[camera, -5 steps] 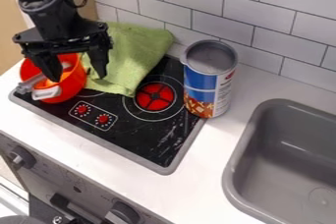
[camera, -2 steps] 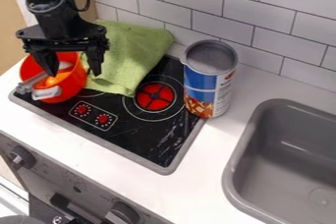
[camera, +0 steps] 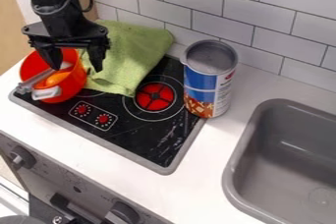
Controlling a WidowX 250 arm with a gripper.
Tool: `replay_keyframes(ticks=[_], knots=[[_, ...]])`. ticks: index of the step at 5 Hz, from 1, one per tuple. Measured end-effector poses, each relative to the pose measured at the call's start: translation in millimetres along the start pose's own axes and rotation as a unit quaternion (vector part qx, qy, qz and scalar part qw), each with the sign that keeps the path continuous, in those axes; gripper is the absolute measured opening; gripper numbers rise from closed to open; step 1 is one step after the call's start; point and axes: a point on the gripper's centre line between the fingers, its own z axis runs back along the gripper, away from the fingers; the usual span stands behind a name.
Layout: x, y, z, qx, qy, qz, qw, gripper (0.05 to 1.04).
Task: Move the orange pot out of the left burner
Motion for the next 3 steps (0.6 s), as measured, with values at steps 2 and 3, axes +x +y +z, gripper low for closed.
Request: replay_keyframes(ticks=[2,3], knots=[[6,-8,-15,-0.012,-0.008,-0.013,0.9998,0.997],[5,-9,-20,-0.030,-0.005,-0.012,0.9994,0.997]])
